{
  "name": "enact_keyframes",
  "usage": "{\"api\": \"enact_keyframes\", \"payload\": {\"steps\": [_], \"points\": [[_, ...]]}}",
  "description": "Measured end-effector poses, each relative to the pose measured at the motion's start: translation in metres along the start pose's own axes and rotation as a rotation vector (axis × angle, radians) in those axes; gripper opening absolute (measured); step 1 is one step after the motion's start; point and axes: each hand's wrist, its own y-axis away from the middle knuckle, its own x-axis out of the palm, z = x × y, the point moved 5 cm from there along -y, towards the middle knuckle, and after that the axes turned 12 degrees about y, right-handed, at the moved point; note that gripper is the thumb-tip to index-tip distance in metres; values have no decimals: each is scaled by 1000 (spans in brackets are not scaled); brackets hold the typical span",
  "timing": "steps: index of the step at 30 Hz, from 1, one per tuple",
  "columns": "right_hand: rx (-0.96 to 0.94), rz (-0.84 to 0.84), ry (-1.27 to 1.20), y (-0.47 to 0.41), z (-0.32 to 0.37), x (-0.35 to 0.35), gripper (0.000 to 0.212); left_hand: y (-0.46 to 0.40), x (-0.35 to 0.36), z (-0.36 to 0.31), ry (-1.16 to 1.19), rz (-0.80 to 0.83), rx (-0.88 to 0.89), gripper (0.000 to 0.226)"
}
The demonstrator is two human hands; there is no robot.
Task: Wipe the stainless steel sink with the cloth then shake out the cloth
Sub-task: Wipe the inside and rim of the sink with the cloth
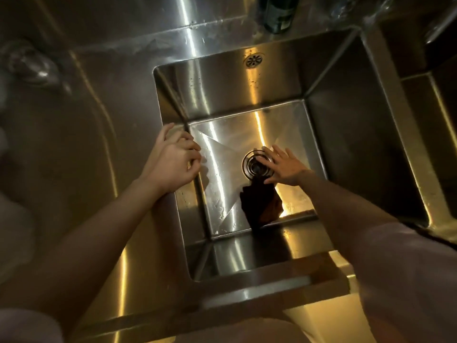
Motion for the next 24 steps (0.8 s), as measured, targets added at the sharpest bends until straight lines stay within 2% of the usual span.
{"api": "enact_keyframes", "payload": {"steps": [2,4,10,14,18,21,24], "points": [[-208,-27,199,0,-5,-1,88,0,1,1,-3,-10,3,33],[-383,-61,281,6,-6,2,89,-1,1,1,0,-25,2,33],[-665,-54,345,16,26,49,84,-2,1,-2,-12,-47,9,32],[-614,-95,268,-3,55,65,80,-1,0,-1,-2,-57,22,29],[-522,-101,217,-33,110,54,90,-3,0,1,16,-58,15,26],[-589,-90,287,-46,141,40,97,-3,0,2,20,-45,11,27],[-657,-167,304,-39,130,37,94,-1,1,4,18,-43,10,27]]}}
